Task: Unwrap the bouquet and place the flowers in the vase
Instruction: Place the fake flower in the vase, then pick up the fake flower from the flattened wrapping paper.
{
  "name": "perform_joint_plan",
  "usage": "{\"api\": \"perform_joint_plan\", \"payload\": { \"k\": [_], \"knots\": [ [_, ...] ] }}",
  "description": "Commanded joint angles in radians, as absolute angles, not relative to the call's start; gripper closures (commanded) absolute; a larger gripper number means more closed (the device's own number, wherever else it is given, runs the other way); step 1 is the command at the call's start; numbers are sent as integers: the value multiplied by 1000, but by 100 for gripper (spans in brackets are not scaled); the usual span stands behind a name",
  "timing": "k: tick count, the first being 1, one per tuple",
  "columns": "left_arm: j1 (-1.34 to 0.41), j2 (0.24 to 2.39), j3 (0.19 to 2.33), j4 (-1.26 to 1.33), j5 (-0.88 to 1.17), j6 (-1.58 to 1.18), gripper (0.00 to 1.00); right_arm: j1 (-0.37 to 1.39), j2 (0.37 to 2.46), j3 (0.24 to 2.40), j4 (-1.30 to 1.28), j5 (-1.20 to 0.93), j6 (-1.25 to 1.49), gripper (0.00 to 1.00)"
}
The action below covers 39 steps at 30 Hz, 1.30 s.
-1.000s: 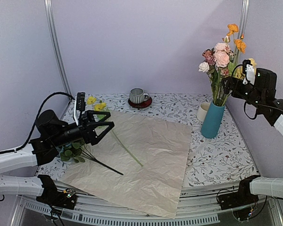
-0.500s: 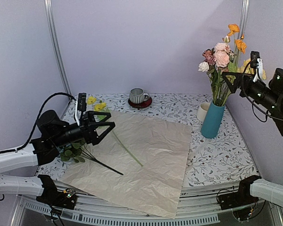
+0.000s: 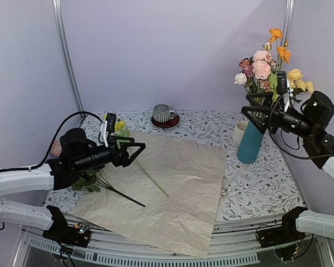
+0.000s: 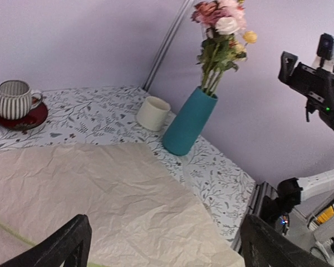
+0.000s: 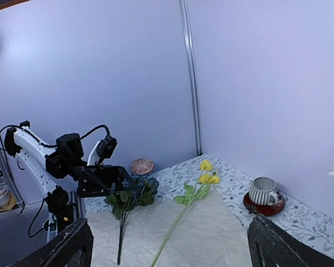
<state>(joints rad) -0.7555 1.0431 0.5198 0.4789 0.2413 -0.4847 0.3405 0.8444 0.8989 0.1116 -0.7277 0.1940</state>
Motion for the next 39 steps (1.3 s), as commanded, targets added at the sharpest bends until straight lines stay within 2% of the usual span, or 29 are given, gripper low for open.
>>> {"api": "perform_joint_plan", "payload": {
  "k": [1,6,15,21,26,30,36,39],
  "knots": [
    [-762,1142,612,310,84,-504,5,437,948,852,164,-705,163,1],
    [-755,1260,695,196,6,-553,7,522,1101,848,227,-580,162,1],
    [-732,1481,864,-50,-143,-684,11,563,1350,884,352,-417,222,1],
    [-695,1606,947,-132,-153,-805,19,589,1441,797,534,-428,242,1],
    [-651,1721,1054,-300,-182,-988,39,618,1476,700,686,-382,219,1],
    [-635,1796,1108,-366,-177,-1050,40,621,1509,637,797,-374,216,1],
    [-614,1886,1158,-366,-162,-1080,42,628,1545,632,803,-375,212,1],
    [-603,1916,1170,-366,-168,-1105,48,630,1549,627,804,-364,200,1]
  ]
}}
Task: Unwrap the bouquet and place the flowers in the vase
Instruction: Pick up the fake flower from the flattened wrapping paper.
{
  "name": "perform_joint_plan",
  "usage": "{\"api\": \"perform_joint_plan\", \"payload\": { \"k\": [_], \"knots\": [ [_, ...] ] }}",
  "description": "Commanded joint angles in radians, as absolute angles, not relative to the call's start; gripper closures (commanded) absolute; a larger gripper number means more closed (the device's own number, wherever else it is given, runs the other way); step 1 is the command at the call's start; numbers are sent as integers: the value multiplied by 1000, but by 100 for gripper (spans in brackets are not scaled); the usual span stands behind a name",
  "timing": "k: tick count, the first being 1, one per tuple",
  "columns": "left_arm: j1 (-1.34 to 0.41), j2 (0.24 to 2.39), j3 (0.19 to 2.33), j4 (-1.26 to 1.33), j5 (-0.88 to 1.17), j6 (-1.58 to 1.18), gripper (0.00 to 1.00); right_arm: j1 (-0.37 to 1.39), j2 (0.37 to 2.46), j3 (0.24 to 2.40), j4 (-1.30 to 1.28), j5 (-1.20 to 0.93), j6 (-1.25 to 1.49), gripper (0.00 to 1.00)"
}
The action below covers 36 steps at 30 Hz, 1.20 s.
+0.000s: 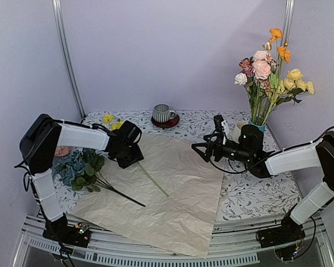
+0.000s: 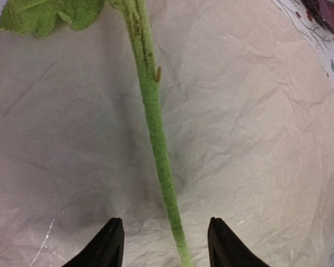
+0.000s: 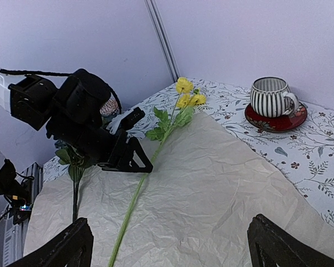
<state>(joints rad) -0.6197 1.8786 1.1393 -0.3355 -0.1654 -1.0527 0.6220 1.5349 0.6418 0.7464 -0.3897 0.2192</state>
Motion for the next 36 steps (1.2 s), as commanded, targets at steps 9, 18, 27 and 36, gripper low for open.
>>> {"api": "perform_joint_plan", "payload": {
  "k": [9,18,27,36],
  "knots": [
    [-571,2009,1223,-347,-145,-1118,64,636,1561,627,807,-362,183,1],
    [-560,1934,1218,-359,-149,-1101,100,640,1563,626,801,-356,169,1],
    [-584,1662,1113,-279,-141,-913,100,643,1551,634,785,-368,171,1],
    [-638,1412,853,142,193,-574,100,720,1518,762,591,-364,179,1]
  ]
}}
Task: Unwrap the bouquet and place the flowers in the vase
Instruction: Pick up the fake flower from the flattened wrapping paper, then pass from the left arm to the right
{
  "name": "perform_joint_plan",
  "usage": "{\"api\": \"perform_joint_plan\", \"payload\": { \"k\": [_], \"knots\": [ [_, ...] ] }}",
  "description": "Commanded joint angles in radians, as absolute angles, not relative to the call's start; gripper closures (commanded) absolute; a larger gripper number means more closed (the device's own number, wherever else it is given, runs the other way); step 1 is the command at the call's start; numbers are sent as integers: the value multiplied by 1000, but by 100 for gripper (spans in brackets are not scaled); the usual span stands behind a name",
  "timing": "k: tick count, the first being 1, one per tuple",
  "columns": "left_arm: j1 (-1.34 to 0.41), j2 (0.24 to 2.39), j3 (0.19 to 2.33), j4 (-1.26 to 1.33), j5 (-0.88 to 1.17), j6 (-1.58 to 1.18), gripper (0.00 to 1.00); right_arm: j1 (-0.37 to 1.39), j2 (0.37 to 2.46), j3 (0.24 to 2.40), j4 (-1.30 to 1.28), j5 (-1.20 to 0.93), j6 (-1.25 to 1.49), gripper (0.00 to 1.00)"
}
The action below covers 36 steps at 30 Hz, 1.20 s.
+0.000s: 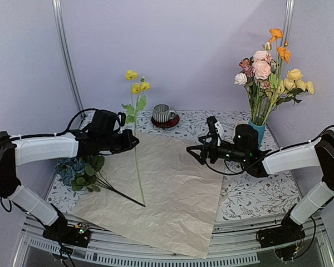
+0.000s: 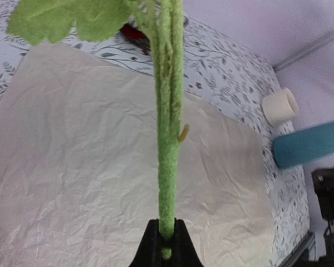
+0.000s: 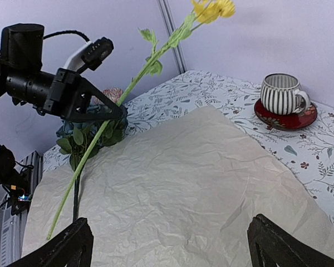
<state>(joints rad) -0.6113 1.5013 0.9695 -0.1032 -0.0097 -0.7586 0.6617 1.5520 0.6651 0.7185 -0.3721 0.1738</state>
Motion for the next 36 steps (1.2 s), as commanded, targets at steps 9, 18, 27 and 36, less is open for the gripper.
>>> {"api": "perform_joint_plan", "payload": {
  "k": [9,18,27,36],
  "knots": [
    [-721,1330,791,329,423,-451,100,833,1513,950,466,-423,290,19],
    [-816,1314,776,416,418,-410,100,881,1535,998,541,-410,405,25],
    [-860,1308,778,428,386,-370,100,885,1540,969,710,-410,502,42],
    [-865,1308,778,436,393,-361,100,885,1562,989,727,-399,498,55]
  ]
}}
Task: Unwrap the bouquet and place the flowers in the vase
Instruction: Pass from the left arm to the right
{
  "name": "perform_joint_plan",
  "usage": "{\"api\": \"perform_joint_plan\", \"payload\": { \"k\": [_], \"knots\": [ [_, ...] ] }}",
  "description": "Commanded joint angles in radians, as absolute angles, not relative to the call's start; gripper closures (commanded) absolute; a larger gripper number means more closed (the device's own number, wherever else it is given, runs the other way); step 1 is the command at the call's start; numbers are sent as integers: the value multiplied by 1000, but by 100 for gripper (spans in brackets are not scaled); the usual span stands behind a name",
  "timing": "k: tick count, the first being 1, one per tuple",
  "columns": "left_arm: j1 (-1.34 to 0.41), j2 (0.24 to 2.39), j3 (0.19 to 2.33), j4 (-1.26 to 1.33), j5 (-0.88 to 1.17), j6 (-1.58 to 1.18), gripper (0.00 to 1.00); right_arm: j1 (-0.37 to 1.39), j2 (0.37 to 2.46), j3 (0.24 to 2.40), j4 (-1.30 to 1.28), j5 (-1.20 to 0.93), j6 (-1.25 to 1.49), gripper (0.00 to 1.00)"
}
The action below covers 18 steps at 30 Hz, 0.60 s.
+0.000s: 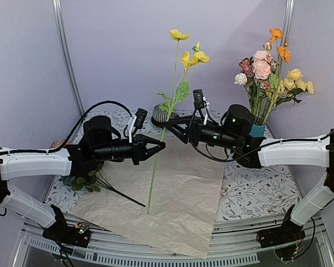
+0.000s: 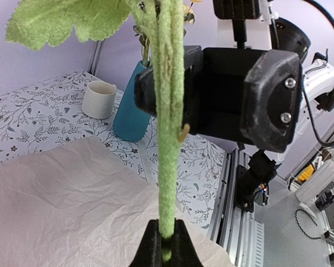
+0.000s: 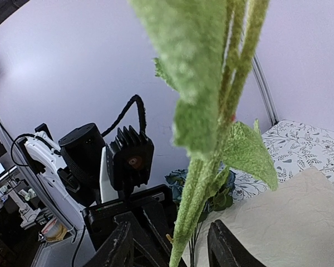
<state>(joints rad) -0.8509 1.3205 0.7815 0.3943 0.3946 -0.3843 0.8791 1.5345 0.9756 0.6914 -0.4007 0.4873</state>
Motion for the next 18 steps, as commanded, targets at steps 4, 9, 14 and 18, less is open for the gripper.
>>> {"api": "perform_joint_plan", "payload": {
  "k": [4,9,14,18],
  "knots": [
    [-867,1307,781,438,398,-359,100,885,1575,995,727,-397,500,58],
    [-870,1302,776,448,412,-351,100,886,1579,1002,727,-396,501,60],
    [-876,1308,779,455,455,-337,96,886,1578,1006,727,-400,503,68],
    [-888,1299,780,452,465,-323,79,886,1549,993,702,-379,480,90]
  ]
}}
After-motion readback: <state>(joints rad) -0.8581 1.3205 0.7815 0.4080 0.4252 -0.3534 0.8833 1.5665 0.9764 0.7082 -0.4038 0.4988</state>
